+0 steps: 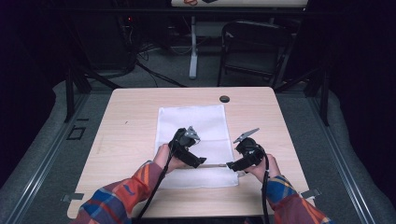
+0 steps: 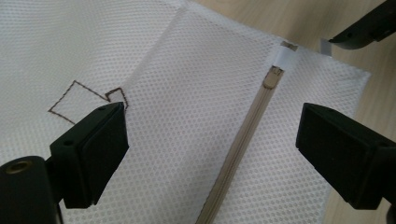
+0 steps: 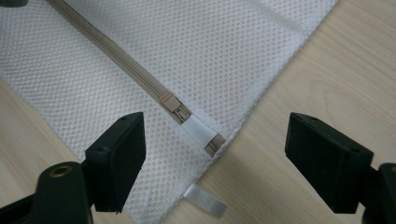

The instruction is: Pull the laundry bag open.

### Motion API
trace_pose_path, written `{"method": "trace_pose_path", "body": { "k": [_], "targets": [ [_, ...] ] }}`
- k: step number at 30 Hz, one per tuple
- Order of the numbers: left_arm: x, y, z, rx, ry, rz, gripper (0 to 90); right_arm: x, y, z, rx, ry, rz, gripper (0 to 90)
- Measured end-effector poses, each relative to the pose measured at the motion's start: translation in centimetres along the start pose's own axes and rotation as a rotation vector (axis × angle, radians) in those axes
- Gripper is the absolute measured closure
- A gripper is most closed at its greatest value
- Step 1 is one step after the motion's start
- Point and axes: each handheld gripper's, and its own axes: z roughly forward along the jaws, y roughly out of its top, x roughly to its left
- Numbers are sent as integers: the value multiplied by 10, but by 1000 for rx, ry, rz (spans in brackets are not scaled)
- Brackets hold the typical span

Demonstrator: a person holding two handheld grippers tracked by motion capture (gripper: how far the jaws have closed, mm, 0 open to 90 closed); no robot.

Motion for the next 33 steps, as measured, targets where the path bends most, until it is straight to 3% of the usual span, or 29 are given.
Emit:
{"method": "trace_pose_path", "body": {
  "k": [5, 8, 11, 13, 15, 16, 17, 18, 19, 20, 25, 26, 33],
  "targets": [
    [-6, 4, 8, -22, -25, -1, 93, 0, -3, 3, 9, 6, 5, 223],
    [-9, 7, 13, -13, -41, 20, 92, 0, 0, 6, 8, 13, 14, 228],
    [-11, 6, 18, -1, -13, 40, 109, -2, 3, 10, 26, 11, -4, 259],
    [-10, 4, 24, -6, -37, 33, 126, -2, 5, 12, 30, -2, 6, 291],
    [-11, 3, 29, -14, -55, 20, 145, -3, 7, 14, 36, 5, 10, 348],
    [-12, 3, 32, -20, -60, 21, 152, -2, 6, 17, -4, 7, 40, 386],
    [-13, 3, 35, -19, -63, 24, 156, -2, 5, 18, -4, -2, 44, 431],
    [-14, 3, 38, -15, -65, 32, 162, -6, 8, 14, 65, 7, -12, 465],
    [-15, 4, 41, -14, -74, 40, 182, -3, 5, 19, -5, -6, 45, 516],
    [-16, 4, 44, -17, -79, 41, 196, -4, 7, 17, 31, -10, 21, 564],
    [-19, 5, 56, -10, -118, 55, 314, -6, 5, 25, 45, 5, 34, 728],
    [-20, 5, 57, -15, -120, 62, 332, -7, 5, 25, 75, 0, 17, 753],
    [-24, 8, 67, 0, -140, 90, 477, -5, 3, 36, 104, 28, 4, 858]
  ]
}}
